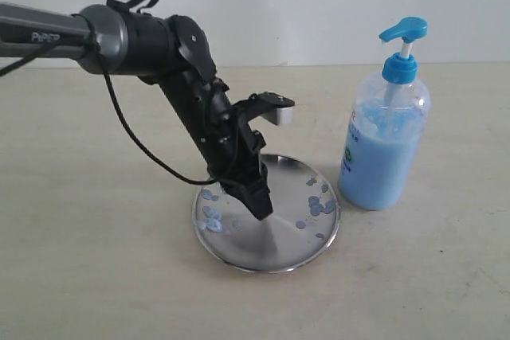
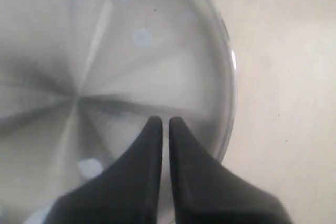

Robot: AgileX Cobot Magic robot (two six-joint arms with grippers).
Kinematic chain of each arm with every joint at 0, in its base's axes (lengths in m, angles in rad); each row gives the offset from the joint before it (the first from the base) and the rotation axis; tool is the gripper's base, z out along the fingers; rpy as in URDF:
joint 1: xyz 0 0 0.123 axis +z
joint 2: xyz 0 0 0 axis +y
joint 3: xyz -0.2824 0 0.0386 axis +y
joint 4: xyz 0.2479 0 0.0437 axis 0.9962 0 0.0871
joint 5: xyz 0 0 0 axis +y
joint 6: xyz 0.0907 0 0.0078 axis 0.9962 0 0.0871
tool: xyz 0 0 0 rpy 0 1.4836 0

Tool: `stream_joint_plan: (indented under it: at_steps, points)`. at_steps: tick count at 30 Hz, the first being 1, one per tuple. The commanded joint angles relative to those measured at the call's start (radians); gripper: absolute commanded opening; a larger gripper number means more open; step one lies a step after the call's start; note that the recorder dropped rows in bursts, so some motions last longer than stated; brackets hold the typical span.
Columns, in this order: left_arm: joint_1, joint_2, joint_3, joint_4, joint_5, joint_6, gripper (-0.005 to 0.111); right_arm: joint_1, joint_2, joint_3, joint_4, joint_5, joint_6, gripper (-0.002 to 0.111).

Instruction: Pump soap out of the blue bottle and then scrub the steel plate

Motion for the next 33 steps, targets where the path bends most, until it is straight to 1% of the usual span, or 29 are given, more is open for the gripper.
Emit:
stream_joint_plan:
  at_steps: [1, 3, 5, 6, 7, 8, 9, 10, 12, 14, 16, 17, 19, 20, 22, 23, 25, 26, 28, 30, 32, 33]
  points:
    - [0.030, -0.100, -0.003, 0.140, -0.198, -0.182, 0.004, -0.001, -0.003, 0.005, -0.005, 0.000, 0.005, 0.000]
    - [0.030, -0.118, -0.003, 0.093, -0.373, -0.194, 0.004, -0.001, -0.003, 0.005, -0.005, 0.000, 0.005, 0.000]
    - [0.025, -0.112, -0.007, -0.015, -0.464, -0.105, 0.004, -0.001, -0.003, 0.005, -0.005, 0.000, 0.005, 0.000]
    - [0.021, -0.100, -0.012, -0.080, -0.465, -0.036, 0.004, -0.001, -0.003, 0.005, -0.005, 0.000, 0.005, 0.000]
    - [0.019, -0.087, -0.017, -0.123, -0.443, 0.013, 0.004, -0.001, -0.003, 0.005, -0.005, 0.000, 0.005, 0.000]
    - [0.011, -0.069, -0.021, -0.167, -0.393, 0.066, 0.004, -0.001, -0.003, 0.005, -0.005, 0.000, 0.005, 0.000]
    - [0.006, -0.051, -0.023, -0.176, -0.332, 0.112, 0.004, -0.001, -0.003, 0.005, -0.005, 0.000, 0.005, 0.000]
    - [0.002, -0.040, -0.023, -0.158, -0.266, 0.134, 0.004, -0.001, -0.003, 0.005, -0.005, 0.000, 0.005, 0.000]
    - [0.000, -0.020, -0.023, -0.078, -0.135, 0.121, 0.004, -0.001, -0.003, 0.005, -0.005, 0.000, 0.005, 0.000]
    - [0.004, -0.017, -0.023, 0.039, -0.047, 0.017, 0.004, -0.001, -0.003, 0.005, -0.005, 0.000, 0.005, 0.000]
    - [0.011, -0.038, -0.023, 0.190, -0.013, -0.109, 0.004, -0.001, -0.003, 0.005, -0.005, 0.000, 0.005, 0.000]
    - [0.012, -0.057, -0.023, 0.291, -0.014, -0.186, 0.004, -0.001, -0.003, 0.005, -0.005, 0.000, 0.005, 0.000]
    - [0.020, -0.082, -0.024, 0.380, -0.082, -0.260, 0.004, -0.001, -0.003, 0.005, -0.005, 0.000, 0.005, 0.000]
    - [0.019, -0.093, -0.024, 0.373, -0.153, -0.281, 0.004, -0.001, -0.003, 0.005, -0.005, 0.000, 0.005, 0.000]
    - [0.019, -0.098, -0.026, 0.287, -0.263, -0.241, 0.004, -0.001, -0.003, 0.005, -0.005, 0.000, 0.005, 0.000]
    - [0.019, -0.093, -0.026, 0.194, -0.315, -0.189, 0.004, -0.001, -0.003, 0.005, -0.005, 0.000, 0.005, 0.000]
    - [0.015, -0.069, -0.026, 0.019, -0.350, -0.043, 0.004, -0.001, -0.003, 0.005, -0.005, 0.000, 0.005, 0.000]
    - [0.015, -0.054, -0.026, -0.077, -0.329, 0.035, 0.004, -0.001, -0.003, 0.005, -0.005, 0.000, 0.005, 0.000]
    - [0.013, -0.026, -0.026, -0.169, -0.240, 0.135, 0.004, -0.001, -0.003, 0.005, -0.005, 0.000, 0.005, 0.000]
    - [0.013, -0.015, -0.026, -0.139, -0.132, 0.131, 0.004, -0.001, -0.003, 0.005, -0.005, 0.000, 0.005, 0.000]
    - [0.013, -0.023, -0.026, -0.044, -0.034, 0.041, 0.004, -0.001, -0.003, 0.005, -0.005, 0.000, 0.005, 0.000]
    - [0.018, -0.032, -0.026, 0.000, -0.007, 0.005, 0.004, -0.001, -0.003, 0.005, -0.005, 0.000, 0.005, 0.000]
